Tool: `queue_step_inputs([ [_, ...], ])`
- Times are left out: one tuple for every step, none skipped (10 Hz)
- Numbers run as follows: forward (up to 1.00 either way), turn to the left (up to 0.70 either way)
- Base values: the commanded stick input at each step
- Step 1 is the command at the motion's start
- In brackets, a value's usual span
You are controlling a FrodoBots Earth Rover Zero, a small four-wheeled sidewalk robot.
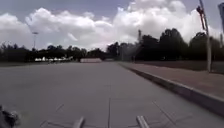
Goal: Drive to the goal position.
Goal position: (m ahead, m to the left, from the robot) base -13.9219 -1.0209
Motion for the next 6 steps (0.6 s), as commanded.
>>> queue_step_inputs([
  [0.7, 0.0],
  [0.7, 0.0],
  [0.7, 0.0],
  [0.7, 0.0],
  [0.7, 0.0],
  [0.7, 0.0],
])
